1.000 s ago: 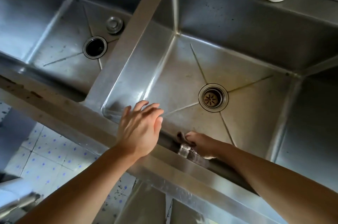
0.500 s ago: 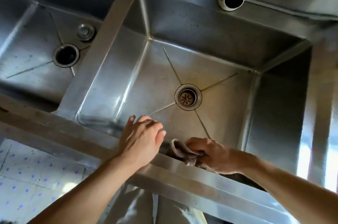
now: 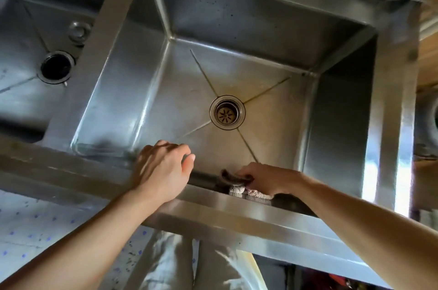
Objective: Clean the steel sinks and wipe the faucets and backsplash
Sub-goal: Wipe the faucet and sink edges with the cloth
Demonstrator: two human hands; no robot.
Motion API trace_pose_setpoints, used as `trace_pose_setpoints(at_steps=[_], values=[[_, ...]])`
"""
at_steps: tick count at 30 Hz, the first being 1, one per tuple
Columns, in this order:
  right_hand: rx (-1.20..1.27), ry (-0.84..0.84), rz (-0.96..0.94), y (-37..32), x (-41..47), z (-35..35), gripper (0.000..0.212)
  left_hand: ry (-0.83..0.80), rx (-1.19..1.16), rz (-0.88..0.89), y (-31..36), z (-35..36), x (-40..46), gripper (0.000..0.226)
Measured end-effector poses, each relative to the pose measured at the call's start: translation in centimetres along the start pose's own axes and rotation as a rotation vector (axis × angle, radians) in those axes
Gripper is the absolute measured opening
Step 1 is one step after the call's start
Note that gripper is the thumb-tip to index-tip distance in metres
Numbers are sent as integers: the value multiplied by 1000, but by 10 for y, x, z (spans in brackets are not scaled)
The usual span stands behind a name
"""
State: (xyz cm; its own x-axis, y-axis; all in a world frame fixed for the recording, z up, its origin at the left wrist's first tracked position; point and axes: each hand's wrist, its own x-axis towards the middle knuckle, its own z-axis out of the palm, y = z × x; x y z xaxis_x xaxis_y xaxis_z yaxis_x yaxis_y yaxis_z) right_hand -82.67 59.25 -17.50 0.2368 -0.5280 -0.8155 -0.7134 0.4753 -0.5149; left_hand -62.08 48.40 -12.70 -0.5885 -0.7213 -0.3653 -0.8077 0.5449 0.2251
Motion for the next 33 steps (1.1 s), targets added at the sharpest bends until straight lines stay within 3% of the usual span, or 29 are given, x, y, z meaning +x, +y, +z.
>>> trace_pose_setpoints(at_steps=[7, 11, 19, 27, 31, 33], values=[[57, 84, -38, -5, -105, -21, 30, -93, -21, 30, 18, -3, 1, 26], [32, 29, 24, 12, -73, -13, 30, -180, -56, 73, 45, 14, 2, 30], [-75, -99, 143, 53, 18, 11, 24, -78, -50, 54, 44, 20, 0, 30], [-98, -19, 100, 39, -33, -4, 36, -160, -33, 19, 42, 19, 3, 30], [-66, 28, 64, 30, -100, -23, 11, -207, -17, -24, 45, 16, 4, 28], [-51, 41, 47, 27, -127, -30, 12, -225, 13, -8, 50, 12, 2, 25]])
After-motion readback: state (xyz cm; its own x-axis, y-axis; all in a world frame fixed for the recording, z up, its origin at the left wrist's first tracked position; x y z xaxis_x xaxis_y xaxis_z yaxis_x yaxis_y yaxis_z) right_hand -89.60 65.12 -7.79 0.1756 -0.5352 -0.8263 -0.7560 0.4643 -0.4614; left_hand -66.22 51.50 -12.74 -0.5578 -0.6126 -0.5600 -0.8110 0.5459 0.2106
